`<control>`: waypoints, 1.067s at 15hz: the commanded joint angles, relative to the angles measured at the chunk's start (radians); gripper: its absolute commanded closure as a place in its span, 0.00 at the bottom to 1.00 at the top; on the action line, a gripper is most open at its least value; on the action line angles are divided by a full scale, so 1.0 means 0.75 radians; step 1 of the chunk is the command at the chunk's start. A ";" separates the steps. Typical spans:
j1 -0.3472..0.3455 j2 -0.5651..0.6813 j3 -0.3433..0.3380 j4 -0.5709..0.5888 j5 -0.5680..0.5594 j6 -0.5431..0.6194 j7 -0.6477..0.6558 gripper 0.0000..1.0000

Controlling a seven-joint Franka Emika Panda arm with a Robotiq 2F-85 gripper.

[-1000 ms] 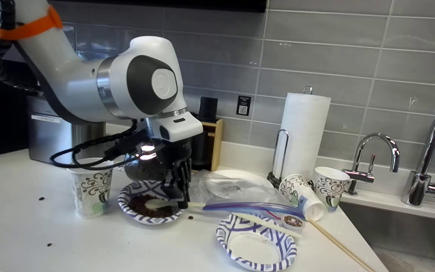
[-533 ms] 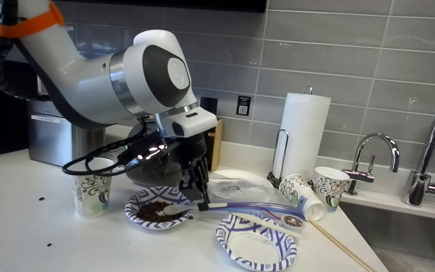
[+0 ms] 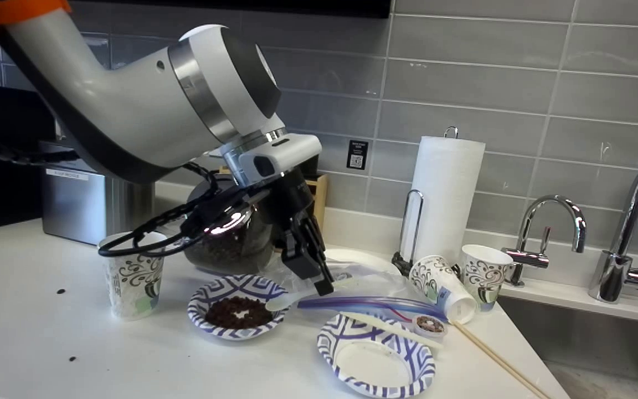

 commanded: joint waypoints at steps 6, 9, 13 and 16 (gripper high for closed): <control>-0.031 -0.113 0.128 -0.041 -0.278 -0.084 0.251 0.97; -0.021 -0.105 0.189 -0.030 -0.450 -0.148 0.408 0.97; -0.020 -0.073 0.273 -0.035 -0.578 -0.240 0.491 0.97; -0.024 -0.041 0.307 -0.034 -0.600 -0.334 0.480 0.97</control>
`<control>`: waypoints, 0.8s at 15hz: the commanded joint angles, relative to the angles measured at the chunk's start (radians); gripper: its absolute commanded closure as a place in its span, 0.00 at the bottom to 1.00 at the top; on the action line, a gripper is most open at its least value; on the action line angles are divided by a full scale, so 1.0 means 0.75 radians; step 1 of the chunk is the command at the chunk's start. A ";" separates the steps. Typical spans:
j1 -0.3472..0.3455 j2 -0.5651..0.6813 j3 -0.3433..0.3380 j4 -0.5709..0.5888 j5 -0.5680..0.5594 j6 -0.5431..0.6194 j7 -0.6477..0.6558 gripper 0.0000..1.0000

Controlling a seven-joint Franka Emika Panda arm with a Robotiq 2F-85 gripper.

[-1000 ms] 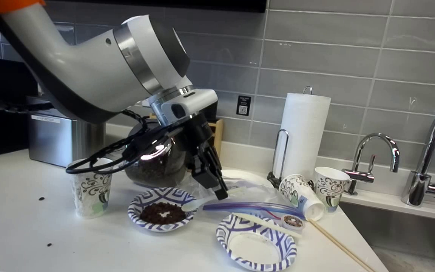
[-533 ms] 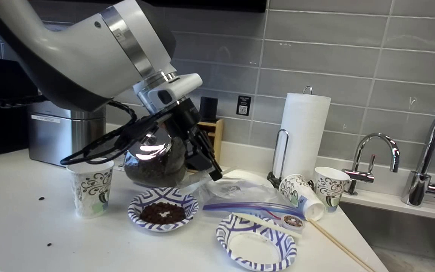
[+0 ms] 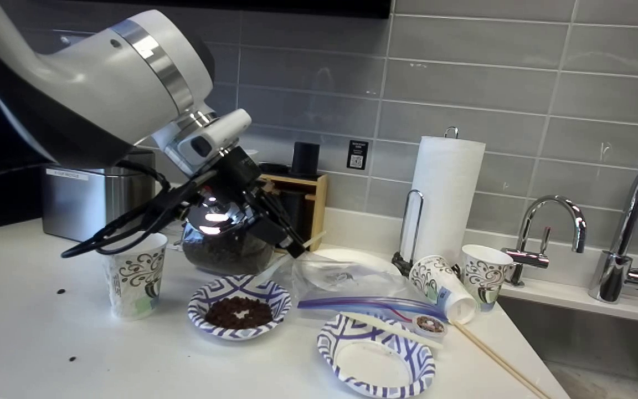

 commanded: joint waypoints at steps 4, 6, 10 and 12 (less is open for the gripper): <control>-0.012 0.075 0.048 -0.005 -0.108 -0.080 0.066 0.97; -0.016 0.098 0.051 -0.001 -0.112 -0.071 0.058 0.97; -0.013 0.142 0.049 0.007 -0.153 -0.089 0.053 0.97; -0.013 0.155 0.051 0.009 -0.175 -0.094 0.052 0.97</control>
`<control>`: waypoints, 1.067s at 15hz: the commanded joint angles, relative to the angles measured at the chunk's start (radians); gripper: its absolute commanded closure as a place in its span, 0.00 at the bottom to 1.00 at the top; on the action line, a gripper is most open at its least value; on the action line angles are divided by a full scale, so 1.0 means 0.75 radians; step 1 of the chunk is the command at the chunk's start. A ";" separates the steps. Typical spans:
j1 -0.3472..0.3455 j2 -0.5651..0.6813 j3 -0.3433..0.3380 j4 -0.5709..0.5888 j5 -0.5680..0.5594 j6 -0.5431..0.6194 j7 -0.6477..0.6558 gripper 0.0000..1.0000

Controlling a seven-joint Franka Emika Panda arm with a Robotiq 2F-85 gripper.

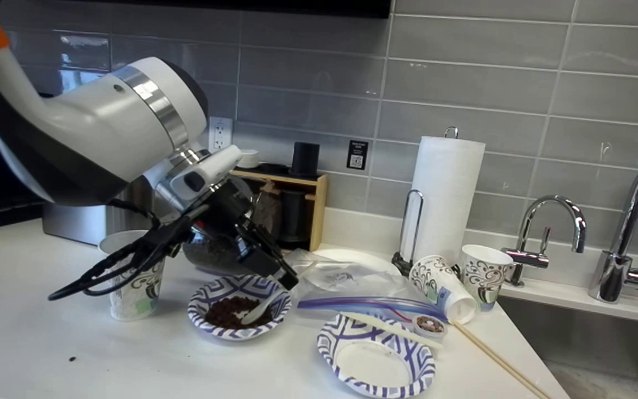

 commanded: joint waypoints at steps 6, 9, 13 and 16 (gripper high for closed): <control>-0.032 0.061 0.029 0.028 0.026 0.033 -0.005 0.97; -0.053 0.064 0.034 0.033 0.113 0.072 -0.038 0.97; -0.066 0.065 0.032 0.036 0.266 0.129 -0.105 0.97; -0.059 0.068 0.031 0.039 0.353 0.141 -0.149 0.97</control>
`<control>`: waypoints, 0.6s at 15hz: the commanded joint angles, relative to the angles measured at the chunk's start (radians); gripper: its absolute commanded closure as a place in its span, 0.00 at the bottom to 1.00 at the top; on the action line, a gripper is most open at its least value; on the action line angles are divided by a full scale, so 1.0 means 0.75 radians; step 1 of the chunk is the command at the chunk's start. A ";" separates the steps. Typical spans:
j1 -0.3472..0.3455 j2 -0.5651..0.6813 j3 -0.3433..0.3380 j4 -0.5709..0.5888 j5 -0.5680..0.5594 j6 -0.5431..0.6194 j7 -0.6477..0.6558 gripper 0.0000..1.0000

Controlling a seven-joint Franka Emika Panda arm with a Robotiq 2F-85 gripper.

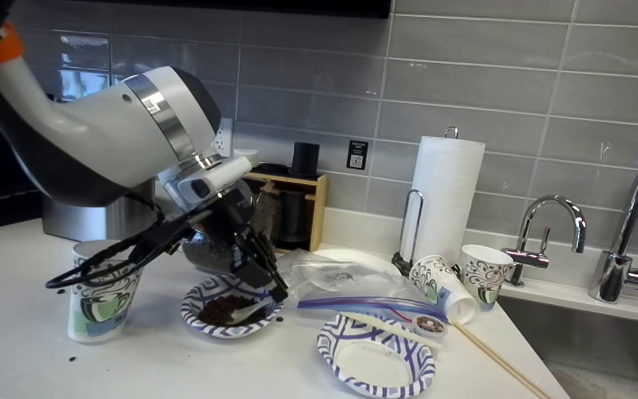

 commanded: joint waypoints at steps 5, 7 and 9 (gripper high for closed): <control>-0.018 0.036 0.005 0.008 0.268 0.102 -0.152 0.97; -0.021 0.034 -0.002 0.005 0.334 0.125 -0.194 0.97; -0.023 0.034 -0.008 0.003 0.401 0.139 -0.237 0.97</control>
